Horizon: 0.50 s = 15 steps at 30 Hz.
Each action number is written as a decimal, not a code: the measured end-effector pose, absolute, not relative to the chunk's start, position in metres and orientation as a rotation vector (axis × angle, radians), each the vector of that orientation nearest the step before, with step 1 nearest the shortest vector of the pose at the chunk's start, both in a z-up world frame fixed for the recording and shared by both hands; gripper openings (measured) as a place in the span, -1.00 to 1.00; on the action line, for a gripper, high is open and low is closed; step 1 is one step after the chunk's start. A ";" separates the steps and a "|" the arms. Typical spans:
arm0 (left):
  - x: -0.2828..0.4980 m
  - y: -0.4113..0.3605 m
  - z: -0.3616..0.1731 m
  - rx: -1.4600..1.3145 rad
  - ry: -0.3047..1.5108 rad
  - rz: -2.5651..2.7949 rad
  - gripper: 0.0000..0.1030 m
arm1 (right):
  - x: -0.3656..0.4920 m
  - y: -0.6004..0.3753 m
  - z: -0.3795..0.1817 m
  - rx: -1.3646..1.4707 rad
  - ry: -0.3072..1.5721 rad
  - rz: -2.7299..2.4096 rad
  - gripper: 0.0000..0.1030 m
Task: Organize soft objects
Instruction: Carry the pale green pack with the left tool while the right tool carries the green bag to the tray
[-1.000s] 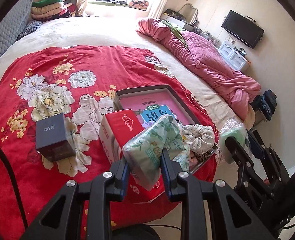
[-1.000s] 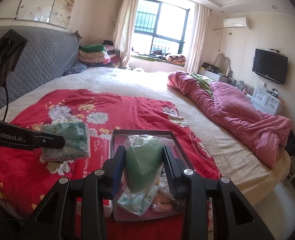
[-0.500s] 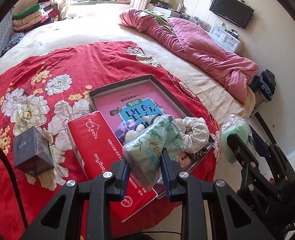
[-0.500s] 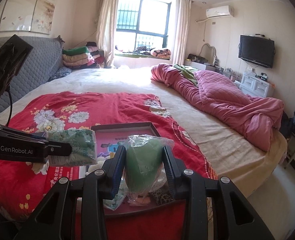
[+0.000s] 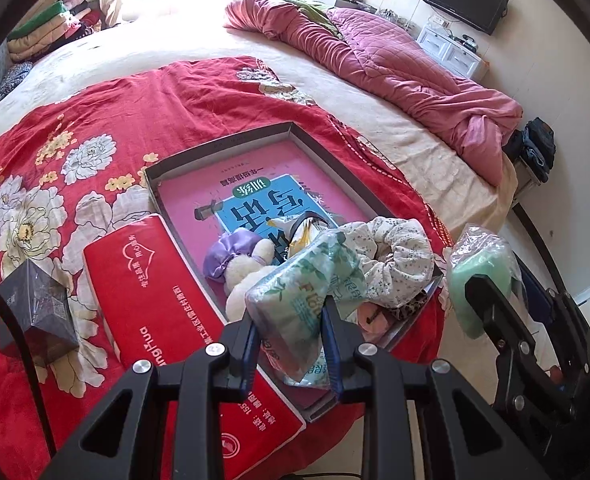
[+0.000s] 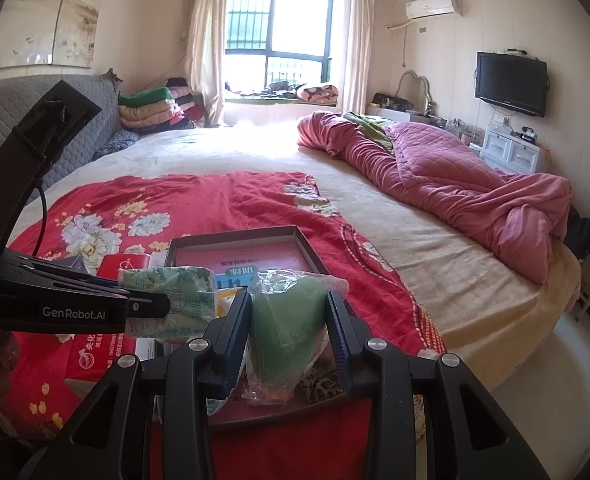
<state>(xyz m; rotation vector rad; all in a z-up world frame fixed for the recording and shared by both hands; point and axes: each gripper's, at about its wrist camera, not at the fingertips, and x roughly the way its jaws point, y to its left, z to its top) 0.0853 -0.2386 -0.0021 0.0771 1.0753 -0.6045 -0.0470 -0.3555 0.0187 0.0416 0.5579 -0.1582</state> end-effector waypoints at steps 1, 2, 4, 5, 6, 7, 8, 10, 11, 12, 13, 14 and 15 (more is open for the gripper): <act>0.087 -0.241 -0.005 0.084 1.082 -0.604 -0.45 | -0.046 -0.357 0.017 0.042 0.563 -0.157 -0.25; 0.088 -0.244 -0.009 0.086 1.090 -0.605 -0.45 | -0.045 -0.357 0.014 0.044 0.568 -0.154 -0.25; 0.092 -0.248 -0.015 0.094 1.103 -0.603 -0.45 | -0.041 -0.358 0.009 0.045 0.580 -0.151 -0.25; 0.093 -0.250 -0.018 0.095 1.107 -0.604 -0.45 | -0.039 -0.359 0.007 0.042 0.586 -0.147 -0.25; 0.095 -0.251 -0.020 0.098 1.109 -0.602 -0.45 | -0.038 -0.359 0.005 0.040 0.589 -0.142 -0.25; 0.097 -0.252 -0.022 0.099 1.113 -0.601 -0.45 | -0.036 -0.358 0.004 0.038 0.593 -0.140 -0.25; 0.099 -0.252 -0.023 0.096 1.116 -0.603 -0.45 | -0.034 -0.358 0.002 0.036 0.597 -0.136 -0.25; 0.103 -0.253 -0.025 0.093 1.120 -0.602 -0.45 | -0.030 -0.357 -0.001 0.033 0.602 -0.130 -0.25; 0.104 -0.254 -0.026 0.095 1.120 -0.601 -0.45 | -0.027 -0.357 -0.003 0.030 0.606 -0.126 -0.25; 0.105 -0.254 -0.026 0.094 1.121 -0.598 -0.45 | -0.025 -0.356 -0.005 0.027 0.609 -0.122 -0.25; 0.107 -0.253 -0.027 0.092 1.122 -0.599 -0.45 | -0.024 -0.356 -0.006 0.024 0.610 -0.121 -0.25; 0.108 -0.254 -0.027 0.091 1.124 -0.599 -0.45 | -0.021 -0.356 -0.008 0.023 0.614 -0.119 -0.25; 0.109 -0.254 -0.028 0.089 1.126 -0.598 -0.45 | -0.019 -0.357 -0.010 0.023 0.620 -0.119 -0.25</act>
